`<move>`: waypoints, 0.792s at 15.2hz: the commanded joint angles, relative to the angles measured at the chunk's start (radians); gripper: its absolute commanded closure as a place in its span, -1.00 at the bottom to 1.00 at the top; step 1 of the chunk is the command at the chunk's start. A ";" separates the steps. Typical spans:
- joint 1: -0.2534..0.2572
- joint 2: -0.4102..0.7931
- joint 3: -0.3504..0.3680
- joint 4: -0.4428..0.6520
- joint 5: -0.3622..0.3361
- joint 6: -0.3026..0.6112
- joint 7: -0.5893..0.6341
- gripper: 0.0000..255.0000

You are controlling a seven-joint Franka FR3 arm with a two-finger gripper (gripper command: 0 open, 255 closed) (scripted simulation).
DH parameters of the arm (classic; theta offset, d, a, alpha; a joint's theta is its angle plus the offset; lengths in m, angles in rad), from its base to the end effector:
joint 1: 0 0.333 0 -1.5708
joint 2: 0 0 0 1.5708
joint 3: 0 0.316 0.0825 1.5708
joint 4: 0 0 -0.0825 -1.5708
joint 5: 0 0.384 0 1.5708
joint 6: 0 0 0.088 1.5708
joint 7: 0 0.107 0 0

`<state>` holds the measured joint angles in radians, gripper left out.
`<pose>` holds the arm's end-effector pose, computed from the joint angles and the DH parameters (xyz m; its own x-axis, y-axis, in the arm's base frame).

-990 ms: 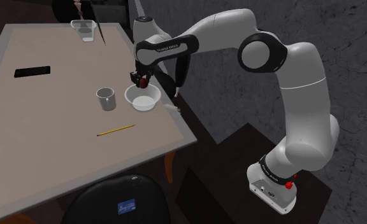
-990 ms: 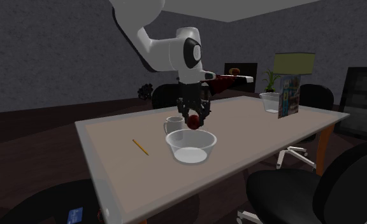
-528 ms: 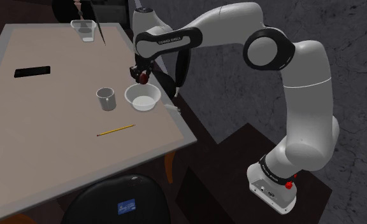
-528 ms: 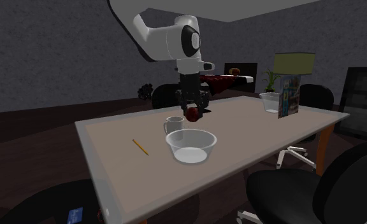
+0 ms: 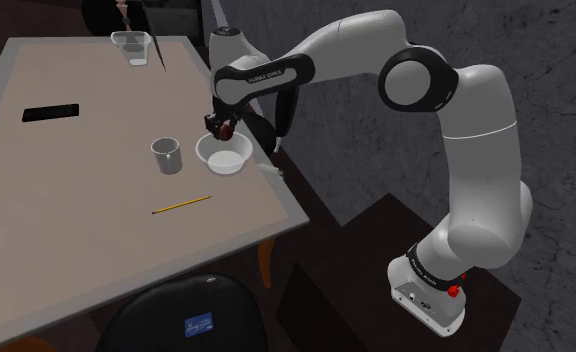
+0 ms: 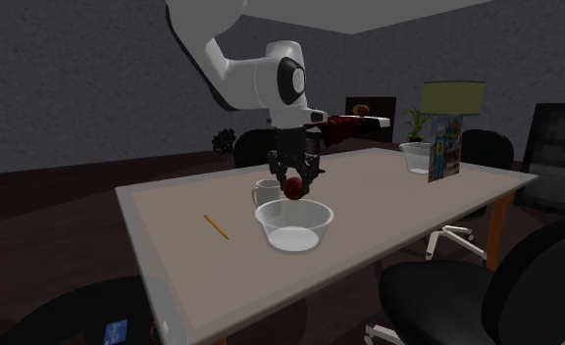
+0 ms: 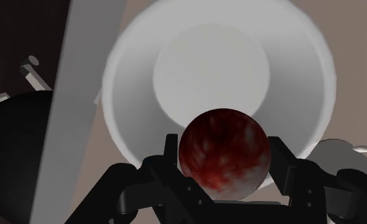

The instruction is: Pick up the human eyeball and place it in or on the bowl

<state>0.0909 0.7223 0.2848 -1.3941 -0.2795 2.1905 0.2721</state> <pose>0.7057 0.2195 0.3015 0.9777 0.1763 0.1145 0.1745 -0.9843 0.0262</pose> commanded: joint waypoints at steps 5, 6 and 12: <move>0.005 0.041 -0.010 -0.015 -0.013 0.056 0.010 1.00; 0.006 0.047 -0.012 -0.017 -0.015 0.064 0.012 1.00; 0.006 0.048 -0.012 -0.016 -0.015 0.063 0.012 1.00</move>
<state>0.0967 0.7699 0.2731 -1.4103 -0.2945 2.2536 0.2837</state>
